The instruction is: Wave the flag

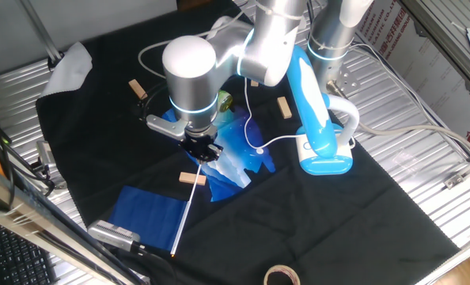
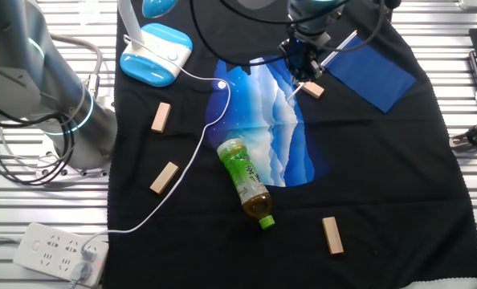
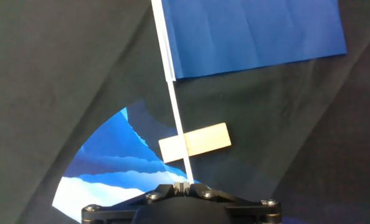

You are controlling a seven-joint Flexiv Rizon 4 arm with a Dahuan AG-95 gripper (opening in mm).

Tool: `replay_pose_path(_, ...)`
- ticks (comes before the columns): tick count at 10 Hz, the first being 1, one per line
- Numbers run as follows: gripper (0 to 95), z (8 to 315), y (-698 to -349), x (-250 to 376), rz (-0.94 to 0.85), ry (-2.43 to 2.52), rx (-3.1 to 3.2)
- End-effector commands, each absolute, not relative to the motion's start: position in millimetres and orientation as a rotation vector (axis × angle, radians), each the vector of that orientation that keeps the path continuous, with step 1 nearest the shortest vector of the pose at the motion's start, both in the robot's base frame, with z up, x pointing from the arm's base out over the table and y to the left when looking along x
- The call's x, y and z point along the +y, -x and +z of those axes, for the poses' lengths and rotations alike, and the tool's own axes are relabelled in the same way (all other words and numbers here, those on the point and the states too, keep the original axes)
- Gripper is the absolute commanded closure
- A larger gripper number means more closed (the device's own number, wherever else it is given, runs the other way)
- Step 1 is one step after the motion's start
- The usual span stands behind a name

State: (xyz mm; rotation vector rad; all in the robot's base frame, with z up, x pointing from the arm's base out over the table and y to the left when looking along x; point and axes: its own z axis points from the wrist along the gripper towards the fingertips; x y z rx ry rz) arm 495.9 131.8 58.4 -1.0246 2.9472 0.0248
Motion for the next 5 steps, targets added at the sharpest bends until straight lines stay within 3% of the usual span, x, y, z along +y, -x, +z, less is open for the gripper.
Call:
replay_pose_path(1, 95.0, 56.3, -495.8, 130.6, 0.019, 1.034, 2.939)
replay_pose_path(3, 95.0, 53.3, -496.2, 129.7, 0.02, 1.05, 2.927)
replay_pose_path(4, 76.0, 52.7, -496.4, 129.7, 0.017, 1.058, 2.924)
replay_pose_path(5, 76.0, 52.6, -496.4, 129.7, 0.015, 1.063, 2.923)
